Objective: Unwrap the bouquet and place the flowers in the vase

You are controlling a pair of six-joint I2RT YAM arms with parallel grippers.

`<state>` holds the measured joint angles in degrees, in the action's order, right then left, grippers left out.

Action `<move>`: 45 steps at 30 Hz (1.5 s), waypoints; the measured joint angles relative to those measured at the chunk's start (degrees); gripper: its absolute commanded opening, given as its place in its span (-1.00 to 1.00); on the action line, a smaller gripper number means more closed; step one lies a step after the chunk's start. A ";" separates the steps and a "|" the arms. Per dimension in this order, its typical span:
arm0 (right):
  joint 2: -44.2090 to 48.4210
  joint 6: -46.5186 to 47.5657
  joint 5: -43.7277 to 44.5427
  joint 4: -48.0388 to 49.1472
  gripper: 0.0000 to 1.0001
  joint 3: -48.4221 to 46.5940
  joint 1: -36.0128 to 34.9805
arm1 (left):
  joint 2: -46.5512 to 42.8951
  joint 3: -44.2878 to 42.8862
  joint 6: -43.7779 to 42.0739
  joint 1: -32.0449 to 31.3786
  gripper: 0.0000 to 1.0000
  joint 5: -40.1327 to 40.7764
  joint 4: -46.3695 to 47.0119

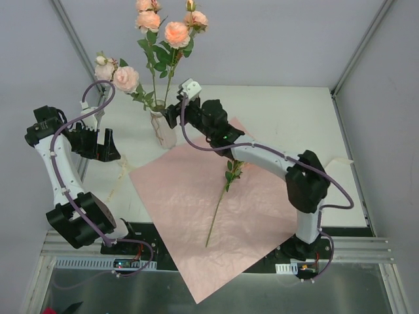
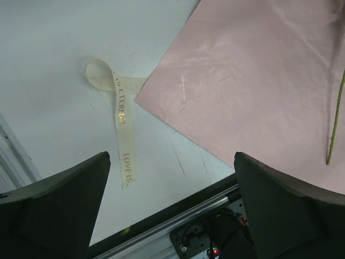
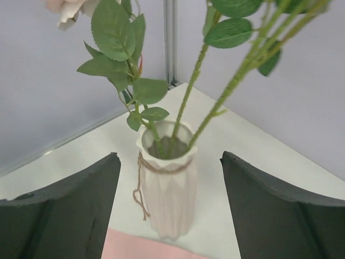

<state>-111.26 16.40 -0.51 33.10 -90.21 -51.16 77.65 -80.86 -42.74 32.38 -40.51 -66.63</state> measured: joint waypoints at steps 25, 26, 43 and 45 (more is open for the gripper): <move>18.88 -36.22 18.03 -70.99 0.62 14.19 -0.02 | -3.45 1.77 -0.37 0.00 0.98 0.15 -0.17; 18.32 -37.31 18.36 -71.87 0.61 14.40 0.04 | -3.82 1.88 -0.39 0.00 0.98 0.17 -0.20; 5.86 -46.56 20.70 -73.44 0.44 15.39 3.72 | -4.92 2.29 -2.51 0.00 0.98 -0.20 -3.54; 4.48 -47.50 20.76 -72.52 0.38 15.37 4.22 | -5.38 2.93 -2.67 0.04 0.98 -0.13 -3.58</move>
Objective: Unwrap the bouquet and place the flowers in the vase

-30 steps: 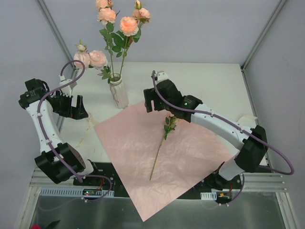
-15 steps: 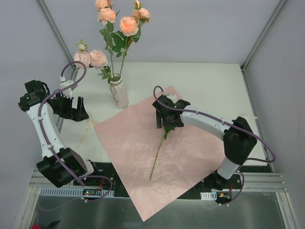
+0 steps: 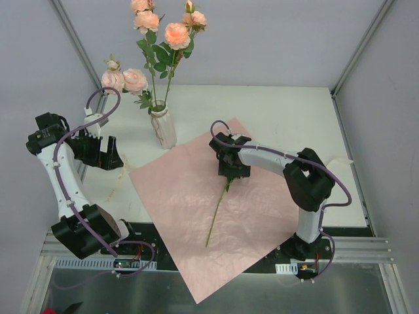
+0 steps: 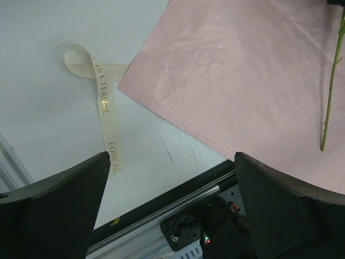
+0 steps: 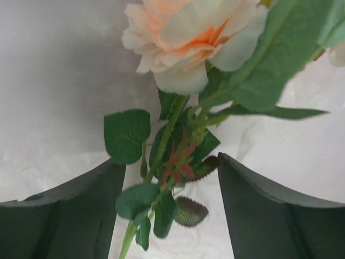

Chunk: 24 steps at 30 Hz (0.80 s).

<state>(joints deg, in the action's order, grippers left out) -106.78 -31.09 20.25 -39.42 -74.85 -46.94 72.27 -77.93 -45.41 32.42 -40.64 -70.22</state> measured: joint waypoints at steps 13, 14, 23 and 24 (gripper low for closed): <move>-2.93 -4.07 0.22 1.88 -0.80 -0.46 0.24 | -3.74 0.70 -0.33 0.33 0.98 0.37 -1.25; -2.84 -4.13 0.31 2.01 -0.93 -0.46 0.24 | -3.74 0.70 -0.33 0.33 0.98 0.35 -1.27; 7.87 -2.27 2.14 6.47 -0.98 0.48 -0.11 | -3.72 0.70 -0.44 1.07 0.98 0.24 -1.84; 10.51 -1.29 2.51 7.85 -0.99 1.07 -0.35 | -3.72 0.70 -0.44 1.07 0.98 0.22 -1.84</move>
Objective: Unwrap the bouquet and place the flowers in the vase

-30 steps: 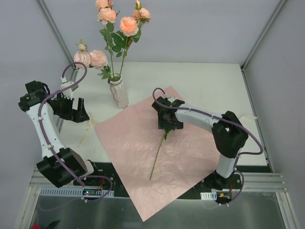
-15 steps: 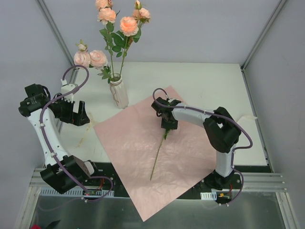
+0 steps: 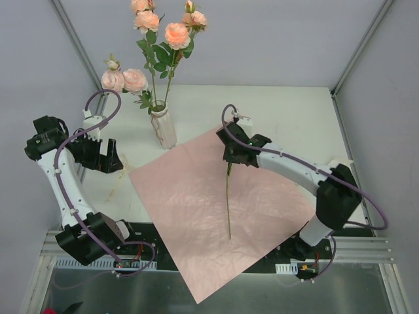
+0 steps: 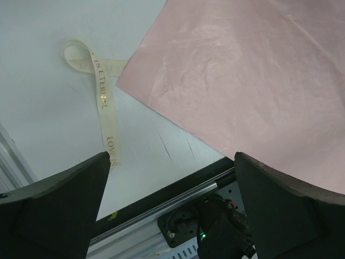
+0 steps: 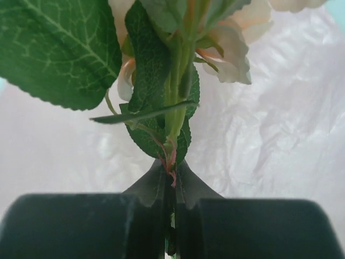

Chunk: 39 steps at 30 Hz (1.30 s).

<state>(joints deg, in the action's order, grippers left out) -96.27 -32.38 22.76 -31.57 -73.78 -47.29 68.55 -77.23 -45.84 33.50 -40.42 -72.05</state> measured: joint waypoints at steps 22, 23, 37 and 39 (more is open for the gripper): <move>6.21 42.25 -18.91 60.70 -0.99 -18.03 -7.08 | 3.04 -3.72 3.17 5.31 0.98 -5.14 -0.31; 3.87 43.56 -20.87 64.61 -0.99 -20.39 -7.08 | 3.50 -4.50 3.48 5.84 0.98 -5.90 -0.31; -17.64 49.81 -29.81 78.99 -0.99 -46.03 -6.10 | 6.58 -7.08 4.02 7.13 0.98 -8.72 -0.92; -17.68 49.75 -29.57 80.06 -0.99 -44.70 -5.66 | 7.15 -7.39 3.82 7.48 0.98 -8.70 -0.96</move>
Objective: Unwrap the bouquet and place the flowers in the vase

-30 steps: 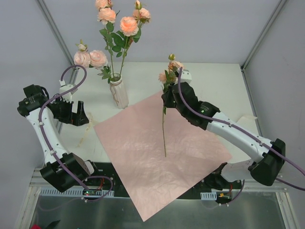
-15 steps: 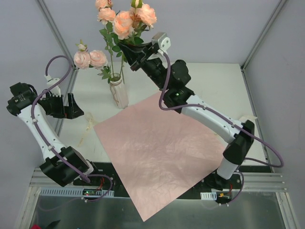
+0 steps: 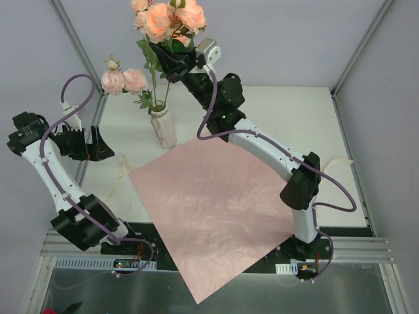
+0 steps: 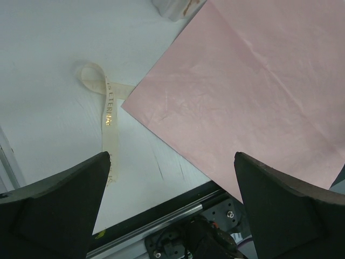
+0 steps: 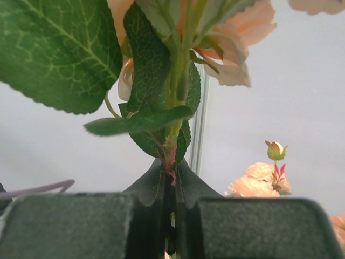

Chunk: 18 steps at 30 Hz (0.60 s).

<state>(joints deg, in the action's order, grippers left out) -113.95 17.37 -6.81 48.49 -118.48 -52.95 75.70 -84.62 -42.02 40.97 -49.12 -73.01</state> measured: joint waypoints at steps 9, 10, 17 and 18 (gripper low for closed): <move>-0.02 -1.09 1.64 2.69 -0.99 10.05 0.52 | 1.57 -0.42 -0.96 0.02 0.98 -0.02 -0.24; -0.02 -1.33 1.84 2.78 -0.98 10.51 0.52 | 1.70 -0.42 -1.03 0.04 0.98 -0.04 -0.24; -0.13 -2.40 3.13 4.13 -0.57 12.17 0.52 | 1.86 -0.39 -1.57 0.72 0.98 0.00 -0.31; -0.24 -2.69 3.41 4.17 -0.55 12.44 0.52 | 1.86 -0.39 -1.68 0.74 0.98 -0.02 -0.31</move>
<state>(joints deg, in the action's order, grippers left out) -114.19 14.68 -3.40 52.66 -106.04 -52.42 77.56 -85.01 -43.70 41.71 -49.15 -73.32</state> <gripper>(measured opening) 0.098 0.992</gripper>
